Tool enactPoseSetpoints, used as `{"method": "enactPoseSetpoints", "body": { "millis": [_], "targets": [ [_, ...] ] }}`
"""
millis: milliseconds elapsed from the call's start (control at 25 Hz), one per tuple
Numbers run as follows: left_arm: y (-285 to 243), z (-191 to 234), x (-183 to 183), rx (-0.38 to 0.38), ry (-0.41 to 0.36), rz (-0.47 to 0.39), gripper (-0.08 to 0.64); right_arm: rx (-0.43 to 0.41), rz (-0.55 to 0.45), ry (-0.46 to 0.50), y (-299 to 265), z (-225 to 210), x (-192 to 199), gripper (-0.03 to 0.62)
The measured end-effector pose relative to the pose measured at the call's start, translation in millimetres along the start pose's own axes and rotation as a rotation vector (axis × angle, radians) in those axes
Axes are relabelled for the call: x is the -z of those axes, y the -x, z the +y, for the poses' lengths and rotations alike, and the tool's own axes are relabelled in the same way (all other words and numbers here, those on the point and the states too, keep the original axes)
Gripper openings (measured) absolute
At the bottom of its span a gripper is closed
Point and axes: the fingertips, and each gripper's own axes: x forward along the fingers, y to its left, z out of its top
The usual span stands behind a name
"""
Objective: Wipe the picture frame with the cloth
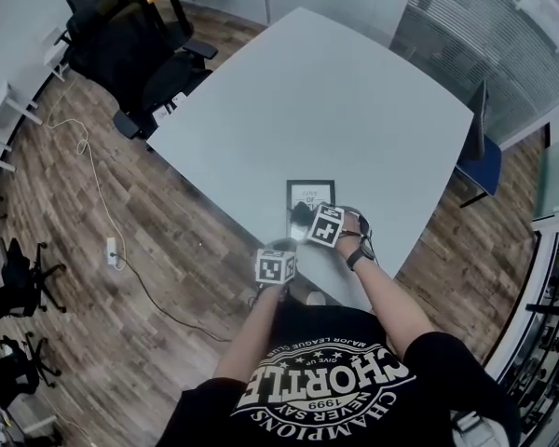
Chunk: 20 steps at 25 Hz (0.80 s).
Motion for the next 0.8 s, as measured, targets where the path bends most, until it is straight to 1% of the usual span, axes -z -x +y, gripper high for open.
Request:
{"method": "enactPoseSetpoints", "body": {
  "millis": [240, 360, 440, 600, 680, 800],
  "targets": [
    [3.6, -0.5, -4.0, -0.011, 0.002, -0.006, 0.005, 0.048, 0.016, -0.114, 20.8, -11.0, 46.6, 0.077],
    [7.6, -2.6, -7.6, -0.025, 0.000, -0.007, 0.005, 0.074, 0.022, -0.178, 29.2, -14.3, 64.6, 0.077],
    [8.7, -3.2, -8.4, -0.027, -0.004, -0.006, 0.005, 0.082, 0.019, -0.199, 31.6, -14.2, 71.1, 0.077],
    [4.2, -3.3, -3.4, -0.012, -0.001, -0.001, 0.005, 0.074, 0.014, -0.201, 31.6, -12.4, 68.4, 0.077],
    [1.1, -3.5, -0.6, -0.002, 0.003, 0.004, 0.005, 0.060, -0.010, -0.180, 32.3, -10.6, 55.3, 0.077],
    [0.6, -4.5, -1.0, 0.002, 0.007, 0.003, 0.005, 0.039, -0.062, -0.144, 32.8, -7.9, 24.7, 0.076]
  ]
}}
